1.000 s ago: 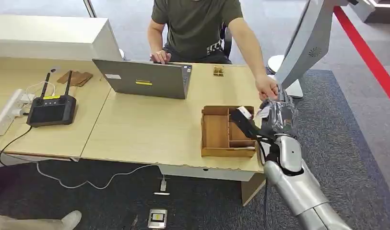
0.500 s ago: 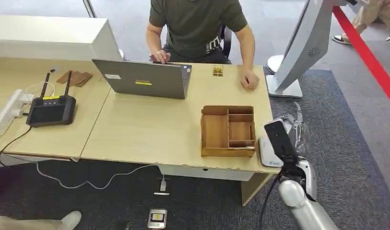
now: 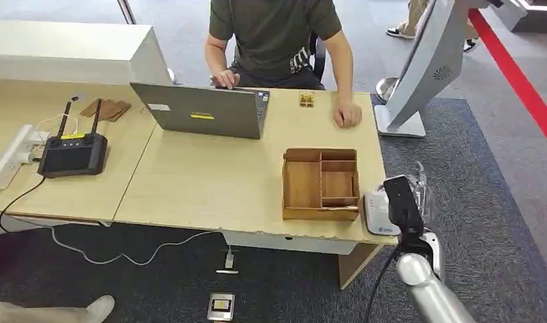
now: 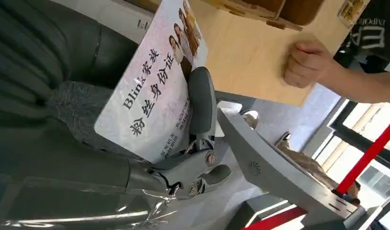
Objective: Pass the card to the sensor for recognition and then transmit it.
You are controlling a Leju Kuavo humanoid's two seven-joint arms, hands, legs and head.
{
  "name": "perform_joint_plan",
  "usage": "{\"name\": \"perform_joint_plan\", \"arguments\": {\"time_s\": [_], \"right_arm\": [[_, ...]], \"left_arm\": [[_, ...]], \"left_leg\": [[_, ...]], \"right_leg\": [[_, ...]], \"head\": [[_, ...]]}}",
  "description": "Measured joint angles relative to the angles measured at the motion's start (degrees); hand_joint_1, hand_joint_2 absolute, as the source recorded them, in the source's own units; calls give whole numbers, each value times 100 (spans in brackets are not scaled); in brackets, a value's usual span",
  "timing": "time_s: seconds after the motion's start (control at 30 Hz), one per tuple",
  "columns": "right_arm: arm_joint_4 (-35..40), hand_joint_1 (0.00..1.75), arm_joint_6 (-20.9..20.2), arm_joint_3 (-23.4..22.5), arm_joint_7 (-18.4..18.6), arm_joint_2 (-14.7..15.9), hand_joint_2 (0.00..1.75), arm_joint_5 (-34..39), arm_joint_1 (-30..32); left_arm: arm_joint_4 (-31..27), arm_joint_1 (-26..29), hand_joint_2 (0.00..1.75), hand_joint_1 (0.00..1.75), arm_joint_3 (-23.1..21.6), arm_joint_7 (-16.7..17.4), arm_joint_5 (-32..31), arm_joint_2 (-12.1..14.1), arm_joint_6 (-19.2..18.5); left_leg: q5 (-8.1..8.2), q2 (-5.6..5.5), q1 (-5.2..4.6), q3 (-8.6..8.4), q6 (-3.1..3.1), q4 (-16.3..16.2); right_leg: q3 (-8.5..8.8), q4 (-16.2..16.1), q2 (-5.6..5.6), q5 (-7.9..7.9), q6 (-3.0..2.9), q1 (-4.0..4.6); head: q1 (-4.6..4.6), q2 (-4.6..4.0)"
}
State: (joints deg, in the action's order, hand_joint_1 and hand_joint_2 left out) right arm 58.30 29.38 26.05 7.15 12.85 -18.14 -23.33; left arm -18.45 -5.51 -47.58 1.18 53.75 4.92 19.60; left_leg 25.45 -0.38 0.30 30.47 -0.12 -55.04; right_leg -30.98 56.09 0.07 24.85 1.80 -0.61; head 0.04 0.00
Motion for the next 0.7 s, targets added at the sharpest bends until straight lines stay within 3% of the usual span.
{"name": "perform_joint_plan", "arguments": {"time_s": [0.3,0.7], "right_arm": [[-913,175,50,190,107,-68,175,-160,-243],[-1653,175,188,684,693,-90,175,-918,-413]], "left_arm": [[0,21,175,0,0,-51,85,2,11],[0,31,175,0,0,-99,269,2,53]], "left_leg": [[0,2,1,-1,0,0],[0,2,0,-1,0,0]], "right_leg": [[0,0,1,0,0,1],[-1,0,1,0,0,0]], "head": [[0,0],[0,0]]}}
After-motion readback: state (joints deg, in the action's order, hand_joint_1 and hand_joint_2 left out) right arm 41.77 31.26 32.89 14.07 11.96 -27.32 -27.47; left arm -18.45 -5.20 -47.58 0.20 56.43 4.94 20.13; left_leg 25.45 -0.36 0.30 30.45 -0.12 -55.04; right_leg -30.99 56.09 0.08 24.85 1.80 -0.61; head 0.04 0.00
